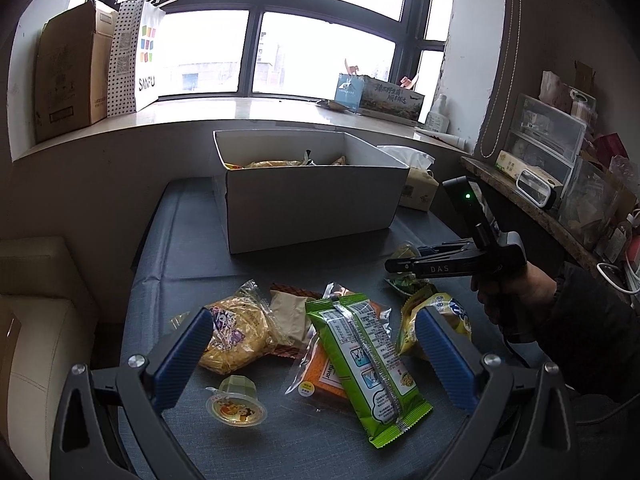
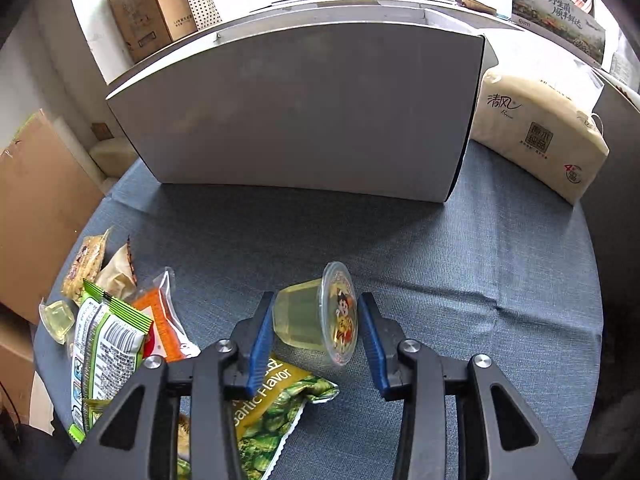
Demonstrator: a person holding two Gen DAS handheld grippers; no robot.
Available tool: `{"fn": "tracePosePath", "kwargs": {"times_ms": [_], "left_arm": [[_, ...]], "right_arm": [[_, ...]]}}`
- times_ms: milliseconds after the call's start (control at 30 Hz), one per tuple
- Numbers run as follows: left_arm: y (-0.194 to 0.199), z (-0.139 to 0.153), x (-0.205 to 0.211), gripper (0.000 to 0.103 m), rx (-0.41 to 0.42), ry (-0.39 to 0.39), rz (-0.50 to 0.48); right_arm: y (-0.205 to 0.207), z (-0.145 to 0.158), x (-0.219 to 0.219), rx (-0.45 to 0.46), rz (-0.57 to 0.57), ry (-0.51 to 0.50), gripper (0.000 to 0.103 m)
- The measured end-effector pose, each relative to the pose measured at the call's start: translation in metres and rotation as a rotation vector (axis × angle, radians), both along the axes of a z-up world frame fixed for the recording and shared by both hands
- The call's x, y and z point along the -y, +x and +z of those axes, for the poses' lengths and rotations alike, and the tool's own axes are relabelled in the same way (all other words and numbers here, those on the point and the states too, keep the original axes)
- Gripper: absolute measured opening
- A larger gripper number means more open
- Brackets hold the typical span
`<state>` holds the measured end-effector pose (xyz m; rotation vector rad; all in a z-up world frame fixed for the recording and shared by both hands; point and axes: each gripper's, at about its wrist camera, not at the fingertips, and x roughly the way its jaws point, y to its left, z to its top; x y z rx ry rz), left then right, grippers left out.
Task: Organize snacks
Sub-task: 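Grasp the jelly cup with the right gripper while the left grasps the cartoon bread bag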
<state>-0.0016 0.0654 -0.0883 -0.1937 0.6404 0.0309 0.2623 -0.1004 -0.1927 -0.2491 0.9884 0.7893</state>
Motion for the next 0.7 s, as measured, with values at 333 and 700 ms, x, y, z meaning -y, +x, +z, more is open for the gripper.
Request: {"fn": "tracePosePath", "kwargs": {"times_ms": [333, 700], "left_arm": [[0.020, -0.027, -0.031, 0.103, -0.107, -0.010, -0.011], [0.087, -0.090, -0.072, 0.103, -0.377, -0.111, 0.045]], "right_arm": [[-0.030, 0.058, 0.048, 0.026, -0.014, 0.235, 0.044], [-0.096, 0.089, 0.083, 0.068, 0.000, 0.342, 0.032]]}}
